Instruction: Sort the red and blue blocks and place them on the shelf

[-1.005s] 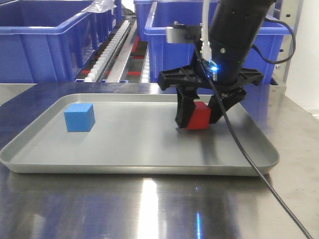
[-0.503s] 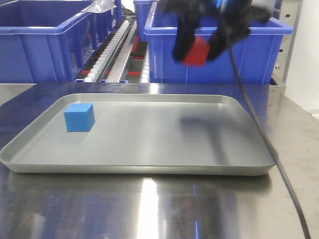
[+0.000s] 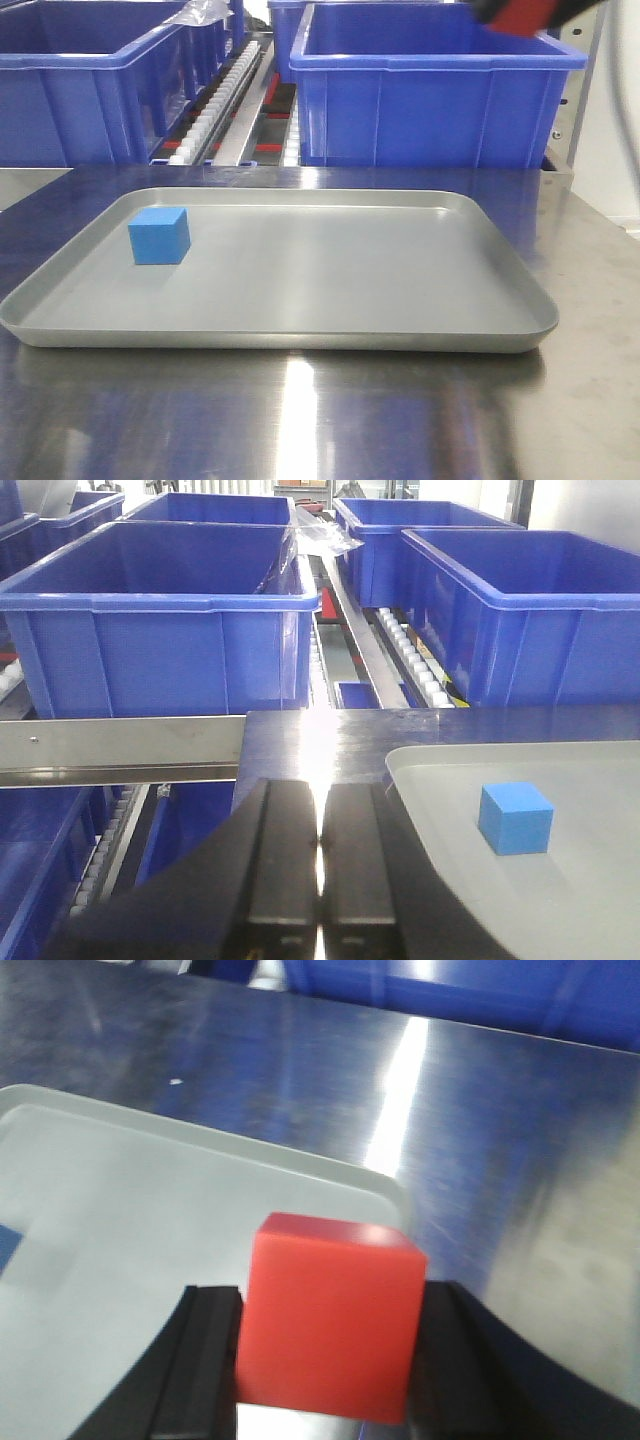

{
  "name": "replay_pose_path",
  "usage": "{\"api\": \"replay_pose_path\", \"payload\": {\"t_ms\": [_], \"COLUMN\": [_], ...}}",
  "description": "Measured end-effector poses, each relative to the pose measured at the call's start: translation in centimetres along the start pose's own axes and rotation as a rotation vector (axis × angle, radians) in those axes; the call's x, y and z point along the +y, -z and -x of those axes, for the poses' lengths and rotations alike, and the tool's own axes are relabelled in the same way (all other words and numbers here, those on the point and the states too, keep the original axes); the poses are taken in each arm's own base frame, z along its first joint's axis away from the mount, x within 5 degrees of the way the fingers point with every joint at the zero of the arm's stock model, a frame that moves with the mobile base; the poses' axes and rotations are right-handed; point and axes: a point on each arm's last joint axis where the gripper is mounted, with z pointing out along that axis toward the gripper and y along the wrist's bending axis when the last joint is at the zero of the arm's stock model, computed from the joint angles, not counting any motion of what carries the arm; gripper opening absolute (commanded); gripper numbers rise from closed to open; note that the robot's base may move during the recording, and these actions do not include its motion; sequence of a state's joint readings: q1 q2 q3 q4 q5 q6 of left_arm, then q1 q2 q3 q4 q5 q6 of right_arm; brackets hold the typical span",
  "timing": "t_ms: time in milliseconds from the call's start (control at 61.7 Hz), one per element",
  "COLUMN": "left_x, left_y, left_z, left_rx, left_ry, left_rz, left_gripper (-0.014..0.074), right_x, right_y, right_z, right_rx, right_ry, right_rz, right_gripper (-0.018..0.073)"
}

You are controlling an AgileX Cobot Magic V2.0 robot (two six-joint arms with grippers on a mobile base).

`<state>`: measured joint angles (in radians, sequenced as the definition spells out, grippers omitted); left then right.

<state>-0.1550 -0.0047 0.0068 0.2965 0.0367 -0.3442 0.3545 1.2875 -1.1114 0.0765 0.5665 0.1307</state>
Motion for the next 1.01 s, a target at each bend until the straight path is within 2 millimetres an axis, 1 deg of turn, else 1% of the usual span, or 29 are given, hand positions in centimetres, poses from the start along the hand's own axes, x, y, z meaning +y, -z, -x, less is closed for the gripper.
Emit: {"api": "replay_pose_path", "payload": {"t_ms": [49,211,421,551,665,778,908,1005], "left_x": [0.0,0.0,0.0,0.0,0.0,0.0,0.0,0.0], "left_y": [0.0,0.0,0.0,0.0,0.0,0.0,0.0,0.0], "left_z": [0.0,0.0,0.0,0.0,0.0,0.0,0.0,0.0], "left_rx": [0.0,0.0,0.0,0.0,0.0,0.0,0.0,0.0], "left_ry": [0.0,0.0,0.0,0.0,0.0,0.0,0.0,0.0], "left_rz": [0.0,0.0,0.0,0.0,0.0,0.0,0.0,0.0], "left_gripper": [0.0141,0.0141,0.0141,0.0141,0.0141,0.0141,0.0141,0.0141], "right_x": [-0.6,-2.7,-4.7,-5.7,-5.9,-5.9,-5.8,-5.8], "right_y": [1.0,4.2,8.2,10.0,11.1,11.4,11.6,11.7], "right_z": [-0.5,-3.0,-7.1,-9.8,-11.9,-13.6,-14.5,-14.6], "right_rx": [-0.019,-0.071,-0.15,-0.195,-0.234,-0.239,-0.247,-0.252], "right_ry": [-0.011,-0.055,-0.114,-0.152,-0.168,-0.17,-0.168,-0.167], "right_rz": [-0.012,-0.067,-0.148,-0.206,-0.235,-0.239,-0.238,-0.237], "right_gripper": [0.005,0.005,0.005,0.005,0.005,0.005,0.005,0.005]}}
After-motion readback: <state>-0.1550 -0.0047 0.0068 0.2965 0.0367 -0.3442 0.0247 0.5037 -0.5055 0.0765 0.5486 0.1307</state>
